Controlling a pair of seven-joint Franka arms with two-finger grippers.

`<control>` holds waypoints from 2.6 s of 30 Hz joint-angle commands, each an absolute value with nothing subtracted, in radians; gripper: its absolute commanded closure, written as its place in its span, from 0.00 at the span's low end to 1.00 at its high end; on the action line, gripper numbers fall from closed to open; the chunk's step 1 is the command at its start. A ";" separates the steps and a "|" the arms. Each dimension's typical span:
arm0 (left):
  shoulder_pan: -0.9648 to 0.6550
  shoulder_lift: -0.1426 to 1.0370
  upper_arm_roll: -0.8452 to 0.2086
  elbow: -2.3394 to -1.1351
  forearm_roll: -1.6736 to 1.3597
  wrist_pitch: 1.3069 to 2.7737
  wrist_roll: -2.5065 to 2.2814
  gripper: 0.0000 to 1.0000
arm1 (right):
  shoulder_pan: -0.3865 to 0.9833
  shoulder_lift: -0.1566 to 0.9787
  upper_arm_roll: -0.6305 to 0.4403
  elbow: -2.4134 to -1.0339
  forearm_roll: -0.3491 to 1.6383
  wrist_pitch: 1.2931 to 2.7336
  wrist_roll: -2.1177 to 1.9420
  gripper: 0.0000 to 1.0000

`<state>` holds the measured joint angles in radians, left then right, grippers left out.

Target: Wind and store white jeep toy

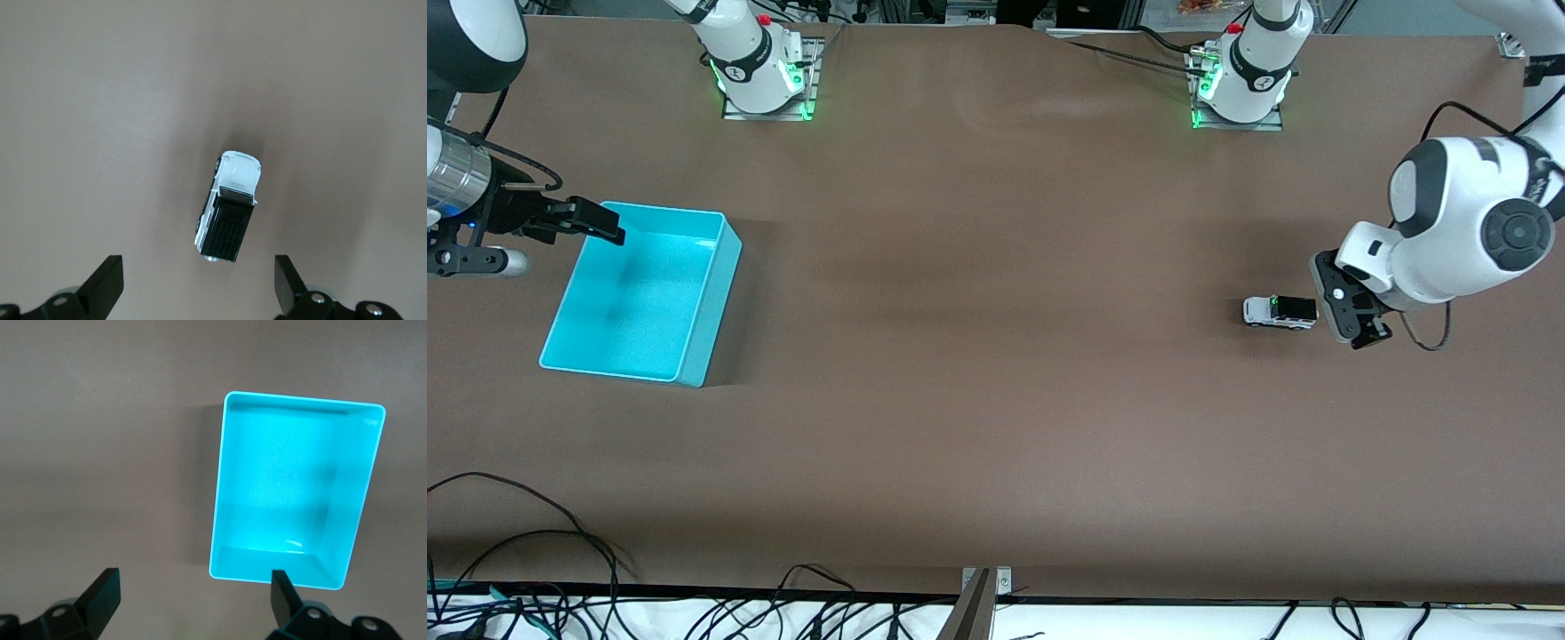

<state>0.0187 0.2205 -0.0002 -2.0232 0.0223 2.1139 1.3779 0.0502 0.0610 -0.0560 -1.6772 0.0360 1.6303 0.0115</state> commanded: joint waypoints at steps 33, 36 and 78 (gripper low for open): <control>0.072 0.360 -0.011 -2.244 0.031 2.480 1.657 0.00 | 0.058 0.055 -0.067 -1.681 0.051 1.623 -0.003 0.00; 0.072 0.362 -0.011 -2.244 0.031 2.488 1.658 0.18 | 0.058 0.055 -0.067 -1.683 0.051 1.623 -0.005 0.00; 0.320 0.468 -0.020 -2.175 0.046 2.485 1.870 0.93 | 0.058 0.055 -0.067 -1.683 0.052 1.623 -0.003 0.00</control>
